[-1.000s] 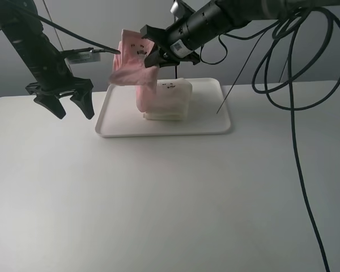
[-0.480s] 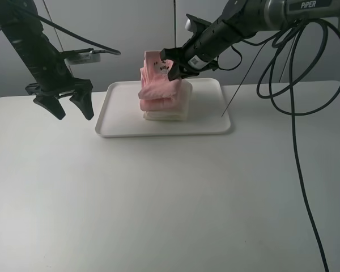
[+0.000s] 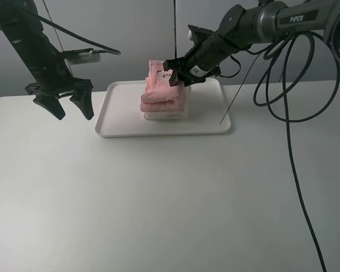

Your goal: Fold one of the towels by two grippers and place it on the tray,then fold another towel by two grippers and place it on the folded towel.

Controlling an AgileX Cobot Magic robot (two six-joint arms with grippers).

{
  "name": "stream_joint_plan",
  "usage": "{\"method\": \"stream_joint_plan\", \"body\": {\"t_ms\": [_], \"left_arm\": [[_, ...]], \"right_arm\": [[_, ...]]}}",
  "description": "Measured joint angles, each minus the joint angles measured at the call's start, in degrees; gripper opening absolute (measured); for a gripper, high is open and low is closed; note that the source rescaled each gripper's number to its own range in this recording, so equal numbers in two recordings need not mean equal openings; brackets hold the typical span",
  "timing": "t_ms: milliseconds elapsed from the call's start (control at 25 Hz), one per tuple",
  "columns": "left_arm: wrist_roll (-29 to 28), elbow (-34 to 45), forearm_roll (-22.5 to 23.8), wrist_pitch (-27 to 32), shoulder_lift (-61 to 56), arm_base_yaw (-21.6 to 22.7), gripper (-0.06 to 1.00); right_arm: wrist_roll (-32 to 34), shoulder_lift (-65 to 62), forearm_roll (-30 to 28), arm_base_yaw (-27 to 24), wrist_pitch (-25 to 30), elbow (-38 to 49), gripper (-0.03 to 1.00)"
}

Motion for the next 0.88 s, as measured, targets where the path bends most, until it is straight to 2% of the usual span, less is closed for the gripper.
{"method": "stream_joint_plan", "body": {"t_ms": [40,80,120,160,480,680,880], "left_arm": [[0.24,0.00,0.00,0.00,0.00,0.00,0.99],[0.36,0.00,0.00,0.00,0.00,0.00,0.99],[0.48,0.00,0.00,0.00,0.00,0.00,0.99],[0.60,0.00,0.00,0.00,0.00,0.00,0.99],[1.03,0.00,0.00,0.04,0.00,0.00,0.99],[1.88,0.00,0.11,0.04,-0.25,0.00,0.99],[2.62,0.00,1.16,-2.46,-5.95,0.00,0.99]], "right_arm": [[0.00,0.00,-0.11,0.00,-0.28,0.00,0.74],[0.00,0.00,-0.11,0.00,-0.52,0.00,0.87],[0.00,0.00,-0.11,0.00,-0.52,0.00,0.94],[-0.12,0.00,-0.11,0.00,-0.29,0.00,0.97],[-0.67,-3.22,-2.34,0.00,2.51,0.00,1.00],[1.07,-11.27,-12.00,-0.23,4.17,0.00,1.00],[5.15,-20.74,-22.16,-0.23,9.40,0.00,1.00]]}}
